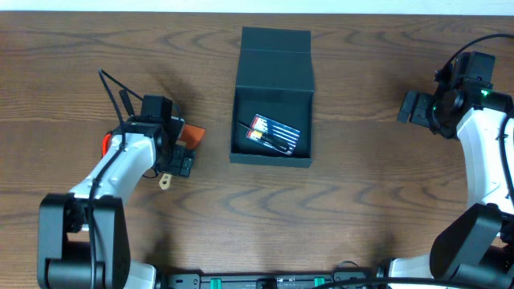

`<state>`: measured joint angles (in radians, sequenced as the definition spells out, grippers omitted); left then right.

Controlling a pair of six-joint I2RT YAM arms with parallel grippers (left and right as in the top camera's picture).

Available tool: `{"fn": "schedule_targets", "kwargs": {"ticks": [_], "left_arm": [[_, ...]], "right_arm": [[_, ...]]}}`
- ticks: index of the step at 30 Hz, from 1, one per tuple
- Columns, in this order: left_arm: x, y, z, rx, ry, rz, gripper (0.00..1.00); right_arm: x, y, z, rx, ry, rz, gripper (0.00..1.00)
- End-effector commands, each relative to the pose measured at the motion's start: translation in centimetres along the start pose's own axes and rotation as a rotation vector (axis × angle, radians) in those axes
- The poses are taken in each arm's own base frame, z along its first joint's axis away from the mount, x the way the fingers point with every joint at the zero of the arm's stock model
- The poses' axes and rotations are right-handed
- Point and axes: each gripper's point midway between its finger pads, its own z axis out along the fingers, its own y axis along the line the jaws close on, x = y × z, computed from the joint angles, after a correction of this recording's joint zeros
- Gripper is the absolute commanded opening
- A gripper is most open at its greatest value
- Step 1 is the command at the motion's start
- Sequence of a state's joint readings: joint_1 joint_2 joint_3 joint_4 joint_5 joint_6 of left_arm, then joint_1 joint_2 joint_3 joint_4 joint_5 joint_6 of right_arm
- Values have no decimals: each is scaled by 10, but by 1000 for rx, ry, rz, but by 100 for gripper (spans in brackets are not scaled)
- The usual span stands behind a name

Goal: Pack container
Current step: 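Move the left gripper to the orange scraper and grasp its wooden handle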

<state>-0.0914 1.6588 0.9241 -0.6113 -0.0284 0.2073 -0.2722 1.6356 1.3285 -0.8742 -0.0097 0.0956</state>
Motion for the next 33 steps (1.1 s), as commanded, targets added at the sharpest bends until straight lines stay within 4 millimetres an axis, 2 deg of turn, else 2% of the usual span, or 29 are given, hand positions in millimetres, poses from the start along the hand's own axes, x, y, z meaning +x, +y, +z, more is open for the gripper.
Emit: {"fn": "schedule_targets", "kwargs": {"ticks": [1,7,19,24,33], "left_arm": [[3,-7,13,43,29,6,99],[3,-17,27,99,45,1,99],[-3,-17,27,100,20,-7,99],[-5,-23,26,136,11,-9,99],[10,-25,25,144,73,-34,99]], "right_arm": [[1,3,4,-9,7,-12,99],[1,3,4,-8,7,-12,99],[2,3,4,-8,7,-12,99],[2,3,4,-8,7,-12,99],[2,3,4,-8,7,-12,99]]}}
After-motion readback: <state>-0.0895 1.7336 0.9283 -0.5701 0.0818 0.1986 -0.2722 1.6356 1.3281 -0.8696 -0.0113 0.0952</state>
